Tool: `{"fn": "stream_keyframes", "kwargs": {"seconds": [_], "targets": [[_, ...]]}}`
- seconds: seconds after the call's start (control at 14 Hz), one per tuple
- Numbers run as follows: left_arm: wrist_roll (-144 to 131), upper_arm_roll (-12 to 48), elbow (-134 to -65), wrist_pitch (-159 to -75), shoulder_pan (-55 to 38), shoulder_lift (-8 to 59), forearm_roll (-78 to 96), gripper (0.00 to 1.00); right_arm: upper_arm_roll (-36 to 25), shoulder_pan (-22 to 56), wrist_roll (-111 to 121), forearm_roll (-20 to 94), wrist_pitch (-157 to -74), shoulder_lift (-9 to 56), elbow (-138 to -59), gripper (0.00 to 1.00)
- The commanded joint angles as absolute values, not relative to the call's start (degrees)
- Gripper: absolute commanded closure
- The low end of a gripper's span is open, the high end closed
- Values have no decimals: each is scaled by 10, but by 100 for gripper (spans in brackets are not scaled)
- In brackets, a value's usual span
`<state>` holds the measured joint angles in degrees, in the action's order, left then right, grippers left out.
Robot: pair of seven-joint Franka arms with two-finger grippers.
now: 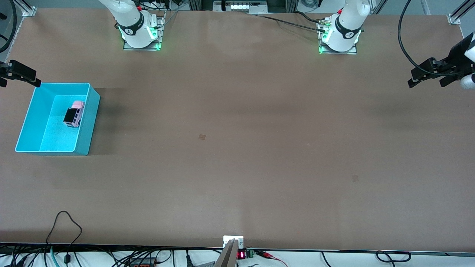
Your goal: Wind and store pink jeep toy
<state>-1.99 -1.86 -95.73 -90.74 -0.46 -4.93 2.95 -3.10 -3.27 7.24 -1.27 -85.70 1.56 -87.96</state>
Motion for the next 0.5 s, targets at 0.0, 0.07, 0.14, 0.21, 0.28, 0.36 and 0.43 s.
{"fn": "stream_keyframes", "kwargs": {"seconds": [0.0,0.07,0.14,0.21,0.28,0.36,0.43], "targets": [[-26,-18,-947,-902,-7,-52,18,0,-33,-30,65,-15,-856,13,-878,0],[-26,-18,-948,-901,-7,-52,18,0,-33,-30,65,-15,-856,13,-878,0],[-26,-18,-948,-901,-8,-51,18,0,-33,-30,66,-15,-856,13,-878,0],[-26,-16,-948,-902,-8,-51,18,0,-33,-30,66,-15,-857,13,-878,0],[-26,-16,-948,-902,-8,-51,18,0,-33,-30,65,-15,-857,13,-878,0],[-26,-16,-948,-902,-9,-51,18,0,-32,-30,65,-15,-859,13,-878,0],[-26,-15,-948,-902,-9,-51,18,0,-33,-30,65,-14,-860,13,-878,0]]}}
